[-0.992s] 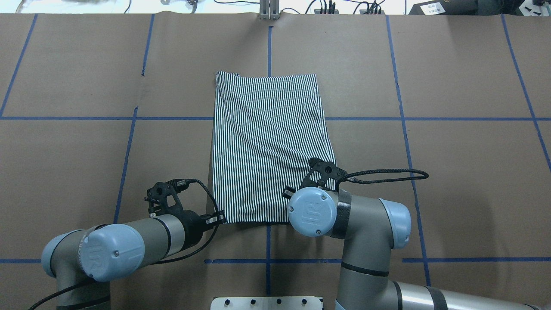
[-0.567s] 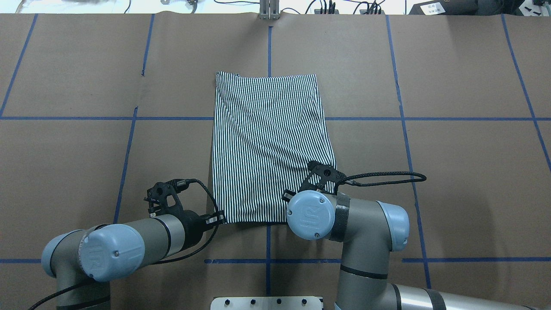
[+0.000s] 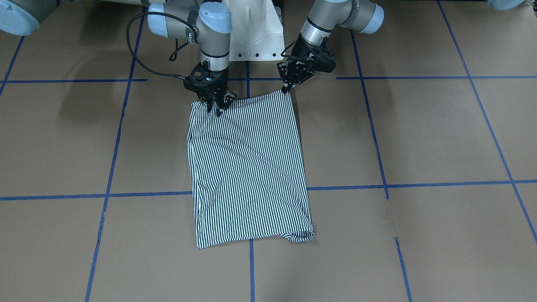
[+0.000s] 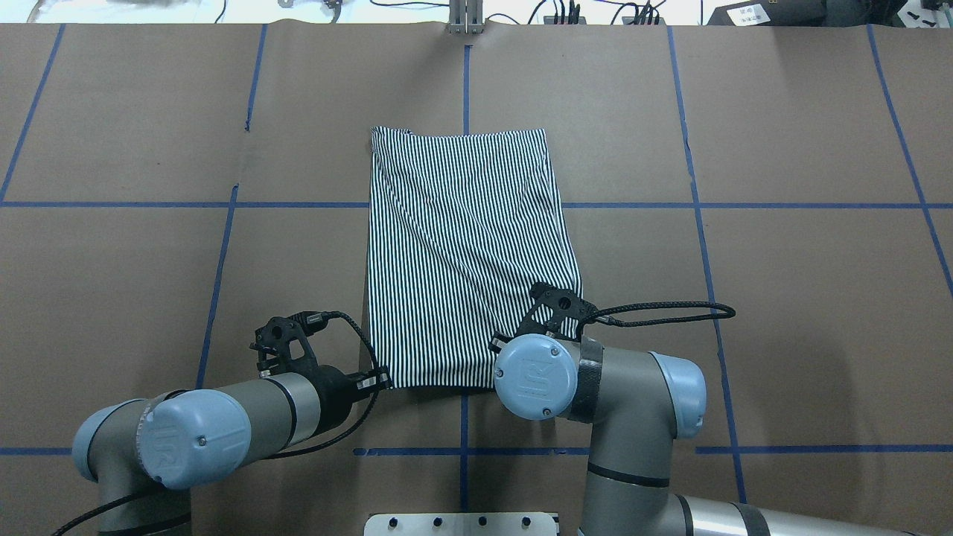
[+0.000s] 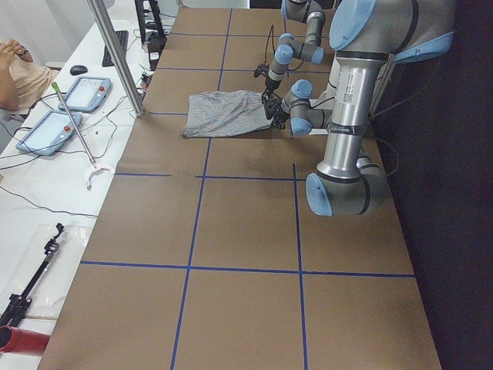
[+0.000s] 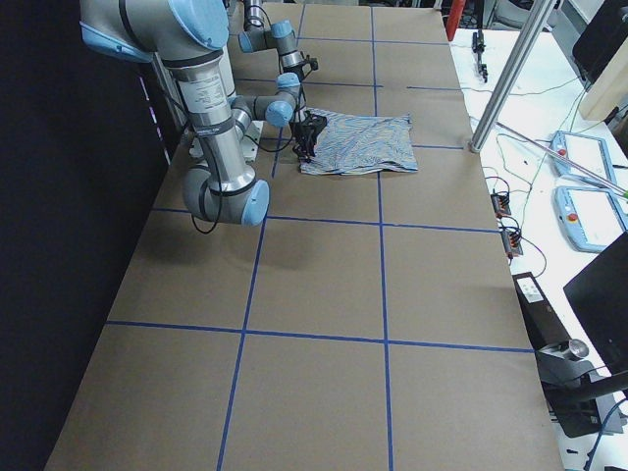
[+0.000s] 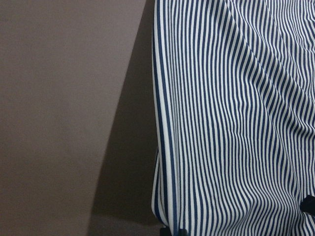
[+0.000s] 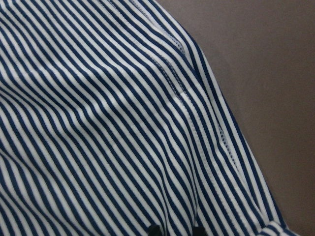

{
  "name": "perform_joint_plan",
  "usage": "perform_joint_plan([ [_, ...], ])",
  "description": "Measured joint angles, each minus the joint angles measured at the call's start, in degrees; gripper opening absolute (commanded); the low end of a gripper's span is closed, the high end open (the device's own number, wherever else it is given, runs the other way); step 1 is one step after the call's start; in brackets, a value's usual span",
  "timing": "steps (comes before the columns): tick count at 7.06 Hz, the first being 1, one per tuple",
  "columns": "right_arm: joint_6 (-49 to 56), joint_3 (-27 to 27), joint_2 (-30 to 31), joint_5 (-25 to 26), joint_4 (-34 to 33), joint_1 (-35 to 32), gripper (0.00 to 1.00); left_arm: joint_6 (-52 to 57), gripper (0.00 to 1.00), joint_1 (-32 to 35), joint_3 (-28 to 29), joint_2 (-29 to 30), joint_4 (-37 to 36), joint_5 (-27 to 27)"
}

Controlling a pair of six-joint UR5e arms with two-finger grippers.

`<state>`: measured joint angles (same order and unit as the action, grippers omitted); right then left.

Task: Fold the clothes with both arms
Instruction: 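Lift the near edge with both grippers and fold it toward the far edge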

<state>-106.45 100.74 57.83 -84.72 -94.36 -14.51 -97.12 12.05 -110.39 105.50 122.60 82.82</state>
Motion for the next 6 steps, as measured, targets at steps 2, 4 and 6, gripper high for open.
perform_joint_plan([
  [2, -0.2, 0.1, 0.0, 0.0, 0.2, 0.2, 0.00, 0.0, 0.00, 0.0, 0.0, 0.1, 0.0, 0.0],
  [4, -0.2, 1.3, -0.2, 0.1, 0.3, 0.1, 0.00, 0.2, 0.00, 0.0, -0.7, 0.2, 0.0, 0.2],
  [6, -0.2, 7.5, -0.3, 0.0, -2.7, -0.1, 0.00, 0.7, 0.00, 0.4, -4.9, -0.4, -1.5, 1.0],
])
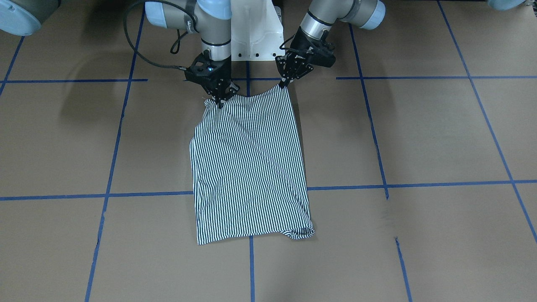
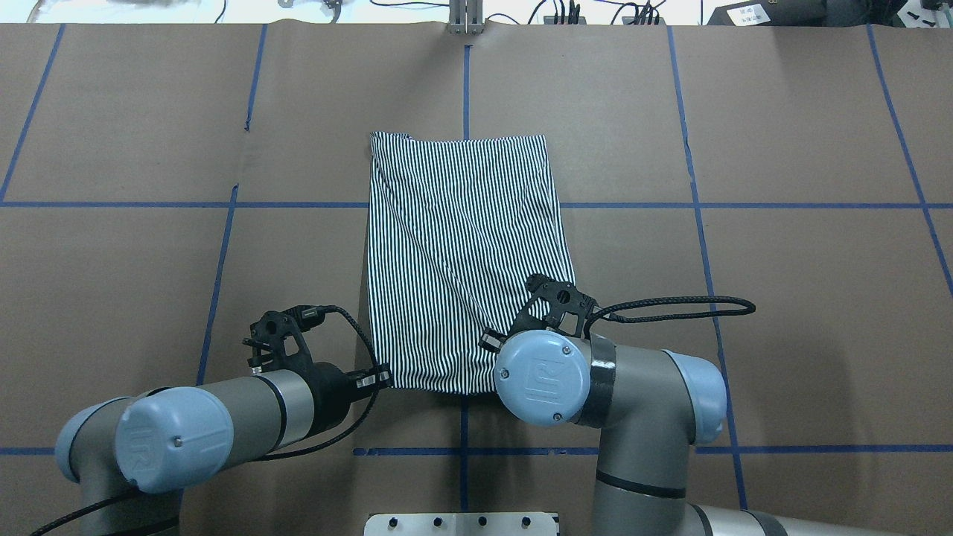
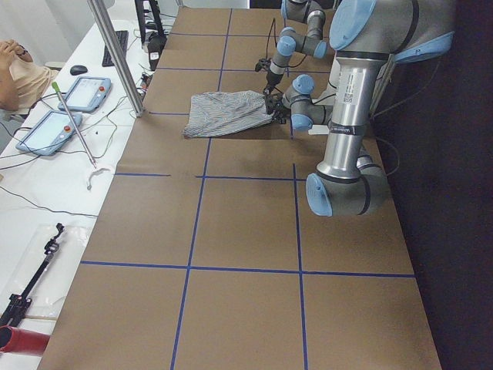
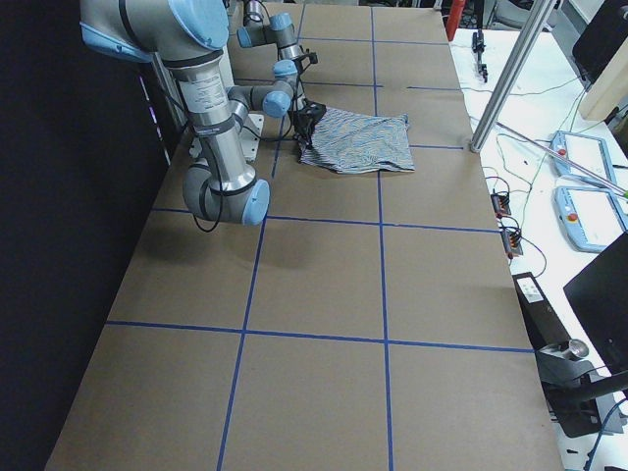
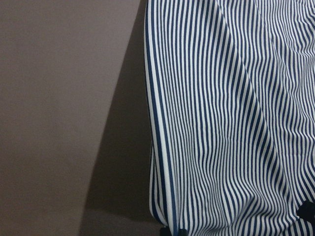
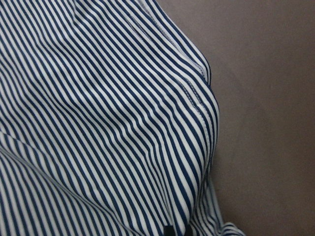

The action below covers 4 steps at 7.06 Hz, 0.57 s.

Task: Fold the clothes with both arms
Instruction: 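Lift the near edge with both grippers and fold it toward the far edge, then carry the held edge over onto the far edge with both grippers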

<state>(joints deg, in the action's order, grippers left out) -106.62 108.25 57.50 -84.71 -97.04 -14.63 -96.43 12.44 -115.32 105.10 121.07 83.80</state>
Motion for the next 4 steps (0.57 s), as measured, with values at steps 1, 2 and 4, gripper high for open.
perform_joint_plan([
  [1, 0.0, 5.2, 0.0, -0.2, -4.0, 0.2, 0.00, 0.1, 0.00, 0.1, -4.4, -0.1, -3.9, 0.9],
  [2, 0.0, 10.8, 0.0, -0.7, -8.4, 0.8, 0.00, 0.1, 0.00, 0.1, -10.8, 0.0, -10.6, 2.2],
  [4, 0.0, 17.4, 0.0, -1.3, -13.9, 1.8, 0.00, 0.0, 0.00, -0.1, -21.7, 2.1, -25.1, 6.0],
])
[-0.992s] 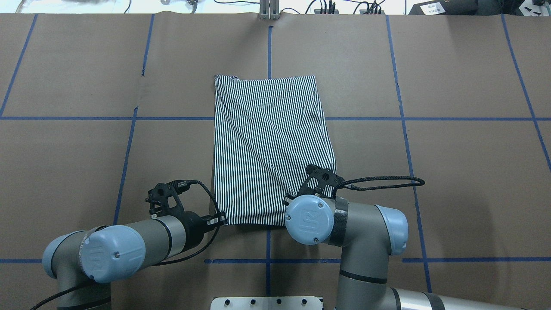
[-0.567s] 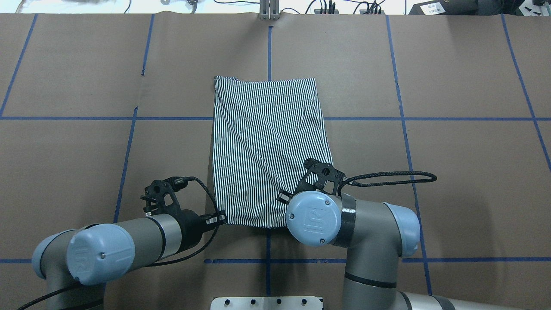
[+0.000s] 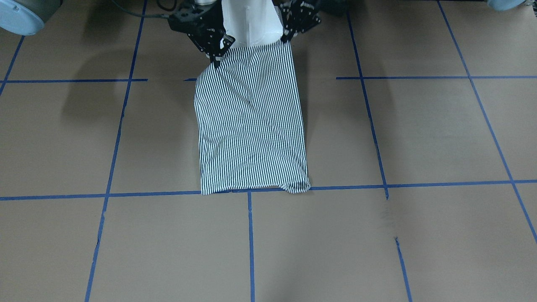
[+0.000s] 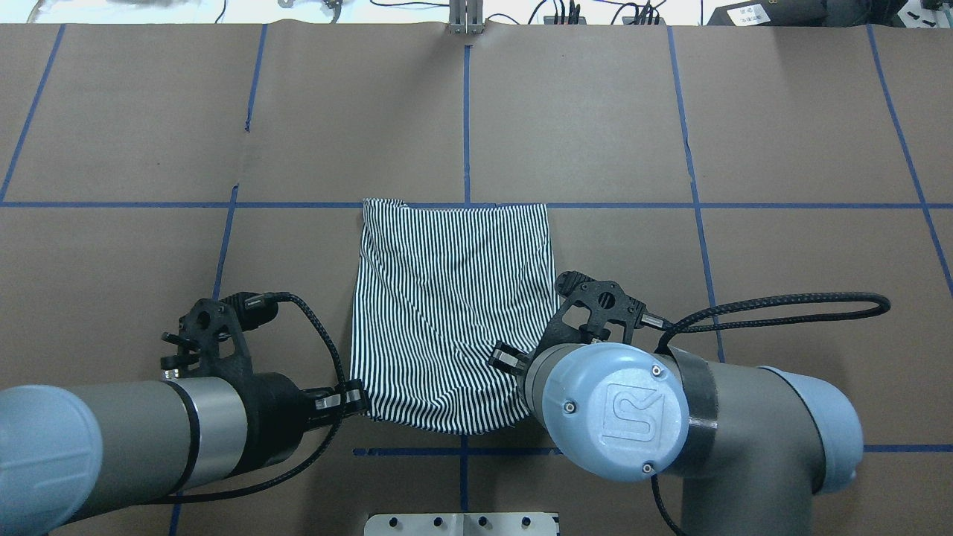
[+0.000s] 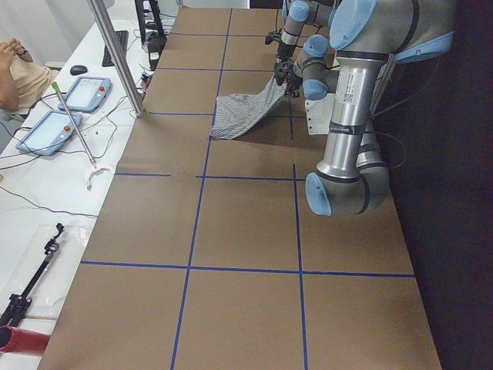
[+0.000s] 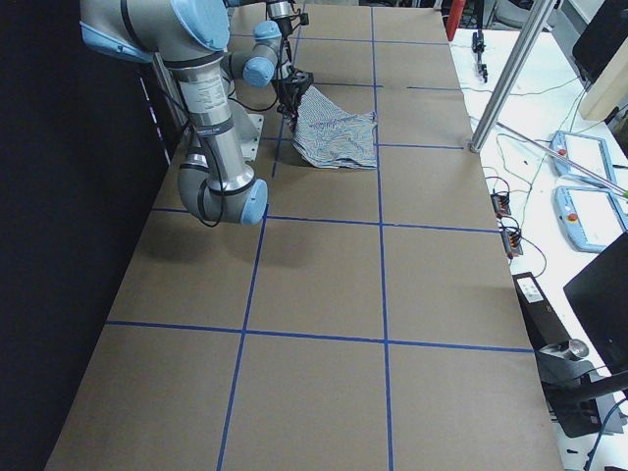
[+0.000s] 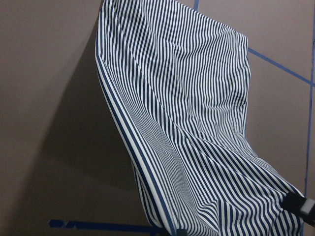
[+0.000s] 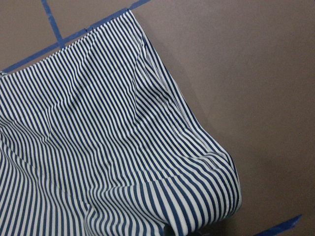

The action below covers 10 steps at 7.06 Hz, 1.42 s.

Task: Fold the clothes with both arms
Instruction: 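Carry the held edge over onto the far edge with both grippers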

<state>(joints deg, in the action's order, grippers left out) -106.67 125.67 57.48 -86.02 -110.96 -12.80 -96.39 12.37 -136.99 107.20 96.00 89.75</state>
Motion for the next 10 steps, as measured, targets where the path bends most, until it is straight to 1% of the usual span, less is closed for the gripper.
perform_joint_plan([
  [1, 0.2, -0.6, -0.3, 0.1, -0.4, 0.0, 0.00, 0.1, 0.00, 0.2, 0.6, 2.3, -3.4, 0.6],
  [2, 0.8, -2.8, -0.8, 0.2, 0.5, -0.8, 0.00, 1.6, 0.00, 1.8, 4.8, 5.3, -4.7, 0.8],
  [3, 1.6, -6.5, -1.2, 0.3, 3.5, -2.9, 0.00, 5.4, 0.00, 5.0, 9.5, 8.1, -5.0, 0.9],
  [5, 3.2, -14.7, -2.8, 0.3, 10.0, -7.1, 0.00, 11.9, 0.00, 10.9, 15.7, 10.1, -4.0, 1.0],
  [6, 4.0, -19.3, -5.1, 0.3, 11.5, -8.9, 0.00, 13.8, 0.00, 13.3, 18.8, 10.7, -2.4, 1.1],
  [7, 4.9, -24.1, -7.2, 0.3, 13.4, -10.4, 0.00, 15.2, 0.00, 15.4, 23.1, 12.0, -0.3, 1.1],
  [10, 7.8, -37.1, -11.1, 0.4, 22.9, -13.3, 0.00, 18.5, 0.00, 19.6, 37.0, 14.2, 9.3, 1.1],
])
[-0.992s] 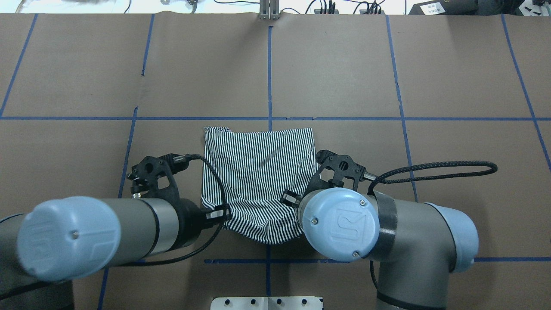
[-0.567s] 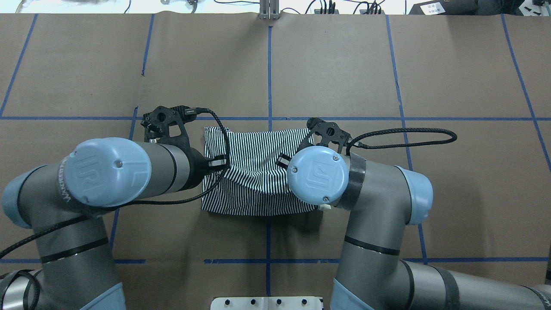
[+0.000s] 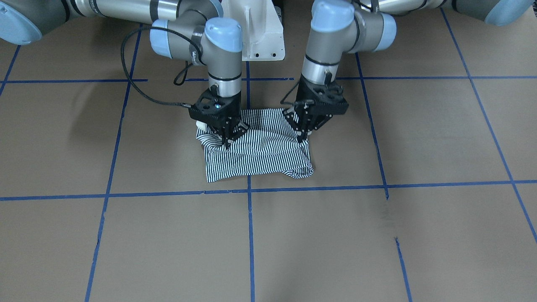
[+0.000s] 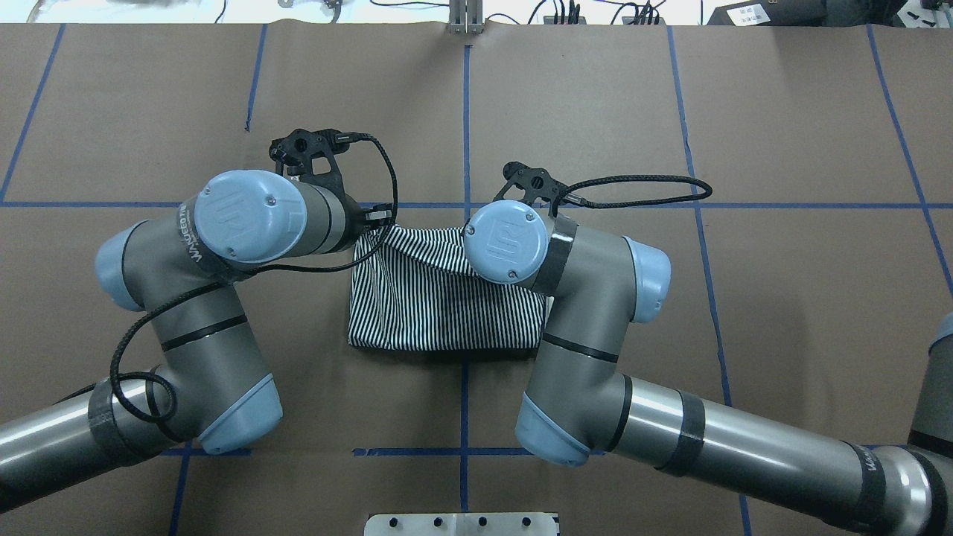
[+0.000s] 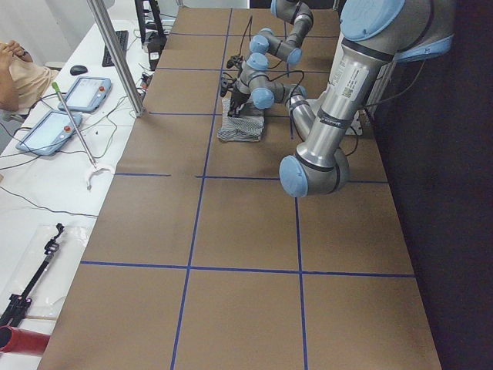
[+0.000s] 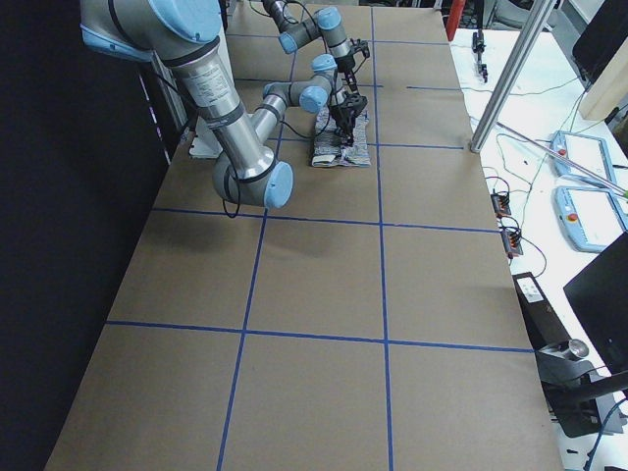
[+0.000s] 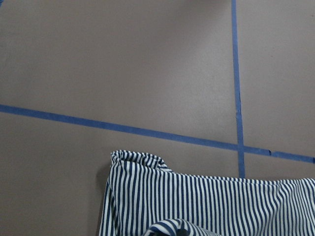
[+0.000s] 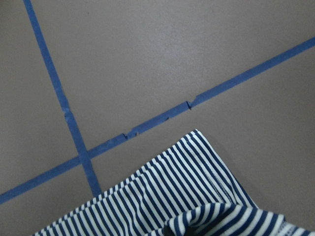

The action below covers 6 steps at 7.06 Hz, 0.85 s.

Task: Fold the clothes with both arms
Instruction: 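Carry the held edge over onto the far edge with both grippers, then lower the folded edge and open both grippers above the bundle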

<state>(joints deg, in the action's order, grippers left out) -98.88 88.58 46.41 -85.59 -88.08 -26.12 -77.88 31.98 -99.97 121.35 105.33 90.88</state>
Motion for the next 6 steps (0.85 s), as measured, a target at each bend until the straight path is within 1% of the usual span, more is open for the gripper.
perform_joint_plan([
  [1, 0.5, -3.6, -1.8, 0.0, 1.7, -0.7, 0.00, 0.8, 0.00, 0.5, 3.2, 0.2, 2.7, 0.0],
  [2, 1.0, -6.1, -2.9, 0.1, 3.3, -1.2, 0.41, 1.2, 0.04, 0.6, 5.2, 0.3, 4.3, 0.0],
  [3, 2.2, -7.4, -3.3, 0.1, 4.3, -1.5, 0.99, 1.4, 0.99, 0.7, 6.3, 0.3, 5.3, 0.0],
  [5, 7.6, -7.9, -4.0, -1.2, 5.3, -2.9, 1.00, 5.3, 1.00, 1.3, 6.6, 0.0, 7.6, 0.8],
  [6, 9.9, -7.5, -4.6, -4.0, 5.4, -3.9, 1.00, 8.1, 1.00, 2.7, 5.7, -0.3, 8.0, 3.8],
])
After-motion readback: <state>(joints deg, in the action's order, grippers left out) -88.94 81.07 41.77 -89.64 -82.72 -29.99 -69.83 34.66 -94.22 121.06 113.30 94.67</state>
